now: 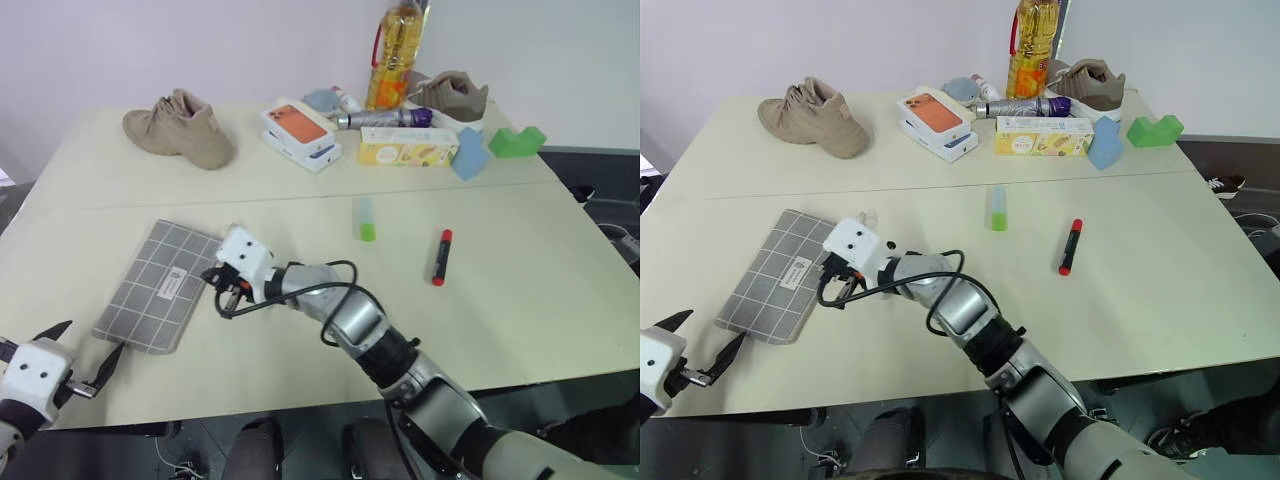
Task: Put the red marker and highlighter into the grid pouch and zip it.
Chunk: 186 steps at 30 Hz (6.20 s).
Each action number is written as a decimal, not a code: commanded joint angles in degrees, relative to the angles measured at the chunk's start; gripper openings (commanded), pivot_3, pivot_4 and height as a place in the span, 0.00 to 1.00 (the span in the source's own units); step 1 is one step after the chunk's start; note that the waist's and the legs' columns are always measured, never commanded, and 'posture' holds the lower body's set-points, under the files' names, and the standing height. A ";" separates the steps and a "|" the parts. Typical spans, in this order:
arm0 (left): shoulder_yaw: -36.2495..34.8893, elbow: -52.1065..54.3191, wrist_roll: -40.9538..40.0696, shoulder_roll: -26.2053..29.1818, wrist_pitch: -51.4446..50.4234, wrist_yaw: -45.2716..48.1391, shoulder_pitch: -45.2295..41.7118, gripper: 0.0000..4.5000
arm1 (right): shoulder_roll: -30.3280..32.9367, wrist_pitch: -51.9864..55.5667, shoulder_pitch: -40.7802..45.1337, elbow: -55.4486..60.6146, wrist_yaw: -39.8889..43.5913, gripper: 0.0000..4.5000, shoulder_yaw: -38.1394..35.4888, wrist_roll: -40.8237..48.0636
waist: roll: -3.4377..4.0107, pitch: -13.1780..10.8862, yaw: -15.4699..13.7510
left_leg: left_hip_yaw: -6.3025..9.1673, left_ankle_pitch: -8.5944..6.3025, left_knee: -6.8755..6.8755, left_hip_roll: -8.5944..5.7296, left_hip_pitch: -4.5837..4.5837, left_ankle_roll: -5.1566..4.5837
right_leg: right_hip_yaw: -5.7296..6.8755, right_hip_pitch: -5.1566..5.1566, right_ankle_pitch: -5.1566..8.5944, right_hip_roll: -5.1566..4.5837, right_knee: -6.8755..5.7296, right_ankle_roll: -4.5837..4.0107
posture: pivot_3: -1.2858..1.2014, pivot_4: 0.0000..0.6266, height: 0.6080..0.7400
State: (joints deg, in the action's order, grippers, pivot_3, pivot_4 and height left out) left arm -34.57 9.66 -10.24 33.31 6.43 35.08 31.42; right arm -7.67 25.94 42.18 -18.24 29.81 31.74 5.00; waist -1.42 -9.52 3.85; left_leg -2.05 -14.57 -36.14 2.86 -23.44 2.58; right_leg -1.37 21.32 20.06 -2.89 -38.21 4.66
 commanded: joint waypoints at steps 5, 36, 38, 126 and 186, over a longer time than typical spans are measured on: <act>-1.81 0.49 0.61 0.75 2.68 0.45 2.21 1.00 | -5.63 0.24 2.08 -4.35 0.26 0.01 0.08 -1.61 | -0.05 0.03 0.53 | -0.02 -0.01 0.03 -0.01 -0.03 0.02 | -0.02 0.00 0.00 -0.04 0.00 -0.01 | 0.52 0.24 1.00; 13.88 -8.78 27.65 3.64 25.86 -13.43 -3.07 1.00 | 12.91 9.14 -16.97 24.40 4.72 0.01 -16.35 8.67 | 0.68 0.41 -0.11 | -0.30 0.11 0.01 -0.10 0.06 -0.15 | 0.23 -0.14 -0.03 -0.38 -0.19 -0.06 | 0.52 0.24 1.00; 14.74 -8.97 28.93 3.77 25.93 -14.66 -3.94 1.00 | 13.30 9.06 -17.46 24.73 4.80 0.01 -16.24 8.67 | 0.71 0.42 -0.31 | -0.39 0.17 0.01 -0.10 0.08 -0.25 | 0.27 -0.19 -0.04 -0.45 -0.22 -0.04 | 0.52 0.24 1.00; 33.65 17.85 -1.41 -13.18 -15.66 -10.51 -27.44 0.00 | 26.39 9.57 -9.15 34.72 8.14 0.01 -10.97 5.35 | 0.56 0.36 -1.45 | -0.70 0.45 -0.09 0.01 0.00 -0.40 | 0.25 -0.15 -0.18 -0.33 -0.31 0.23 | 0.52 0.24 1.00; 35.21 0.69 14.24 -17.51 0.34 -22.24 -33.48 0.00 | 18.93 9.13 0.44 -3.32 -18.19 0.35 -33.05 0.71 | 0.36 0.23 -1.44 | -0.88 0.48 -0.09 0.02 -0.04 -0.37 | 0.15 -0.04 -0.27 -0.33 -0.34 0.38 | 0.52 0.24 1.00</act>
State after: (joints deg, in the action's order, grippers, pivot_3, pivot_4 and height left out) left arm 0.62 8.02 4.37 15.75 6.08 12.54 -2.43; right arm 11.45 35.06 42.07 -24.06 12.03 -0.24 5.33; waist -1.06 -9.29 2.41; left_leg -2.93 -14.09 -36.22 2.88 -23.48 2.22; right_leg -1.22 21.29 19.80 -3.22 -38.54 5.03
